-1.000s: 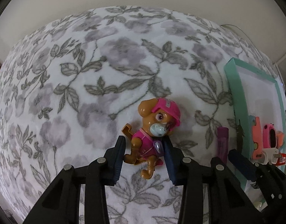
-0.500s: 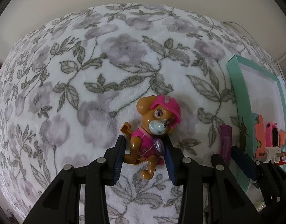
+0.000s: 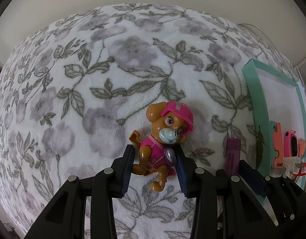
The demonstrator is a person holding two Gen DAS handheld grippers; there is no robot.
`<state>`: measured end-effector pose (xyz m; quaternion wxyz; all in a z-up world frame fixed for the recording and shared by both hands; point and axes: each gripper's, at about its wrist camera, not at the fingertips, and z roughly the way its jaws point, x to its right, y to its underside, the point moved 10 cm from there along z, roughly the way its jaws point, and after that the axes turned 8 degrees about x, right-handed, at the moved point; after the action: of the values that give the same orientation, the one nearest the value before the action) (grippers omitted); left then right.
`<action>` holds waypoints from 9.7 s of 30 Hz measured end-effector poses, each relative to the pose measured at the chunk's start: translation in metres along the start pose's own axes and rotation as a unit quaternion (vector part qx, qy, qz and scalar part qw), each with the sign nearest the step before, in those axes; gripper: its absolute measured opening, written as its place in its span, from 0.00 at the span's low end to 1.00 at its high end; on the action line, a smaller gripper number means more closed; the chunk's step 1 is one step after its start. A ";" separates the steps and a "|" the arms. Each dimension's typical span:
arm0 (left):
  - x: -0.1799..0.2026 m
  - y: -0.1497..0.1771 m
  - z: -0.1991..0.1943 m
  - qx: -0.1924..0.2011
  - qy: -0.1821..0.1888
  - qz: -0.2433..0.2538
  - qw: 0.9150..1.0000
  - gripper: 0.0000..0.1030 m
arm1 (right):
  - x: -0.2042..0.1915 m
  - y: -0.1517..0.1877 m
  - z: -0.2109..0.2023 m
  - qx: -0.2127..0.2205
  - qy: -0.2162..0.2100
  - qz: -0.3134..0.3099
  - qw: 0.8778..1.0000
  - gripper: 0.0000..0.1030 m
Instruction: Organize rigid objects
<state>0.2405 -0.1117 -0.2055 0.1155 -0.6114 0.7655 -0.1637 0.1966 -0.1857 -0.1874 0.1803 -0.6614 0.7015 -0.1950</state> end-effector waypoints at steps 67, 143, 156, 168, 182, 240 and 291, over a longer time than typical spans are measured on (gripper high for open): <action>0.188 -0.001 -0.094 0.087 0.147 0.098 0.980 0.40 | 0.242 0.011 -0.116 0.101 0.127 0.187 0.969 0.21; 0.097 -0.026 -0.078 0.091 -0.001 -0.010 0.996 0.91 | 0.205 0.000 -0.109 0.098 0.097 0.155 0.978 0.76; 0.085 -0.029 -0.075 0.087 -0.014 -0.029 0.996 0.92 | 0.204 0.002 -0.103 0.086 0.099 0.151 0.980 0.86; 0.057 -0.020 -0.102 0.076 -0.026 -0.067 0.995 0.93 | 0.185 0.000 -0.123 0.086 0.102 0.137 0.982 0.94; 0.007 0.060 -0.184 0.103 -0.042 -0.075 0.991 0.93 | 0.126 0.056 -0.190 0.113 0.074 0.135 0.982 0.96; -0.033 0.138 -0.181 0.081 -0.062 -0.050 0.994 0.93 | 0.088 0.115 -0.181 0.072 0.070 0.101 0.990 0.96; -0.035 0.141 -0.178 0.070 -0.070 -0.064 0.993 0.93 | 0.088 0.118 -0.175 0.060 0.071 0.088 0.992 0.96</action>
<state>0.0549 -0.0306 -0.0980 0.2003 -0.6597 0.7014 -0.1810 0.0005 -0.2614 -0.0976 0.1860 -0.5693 0.7552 -0.2665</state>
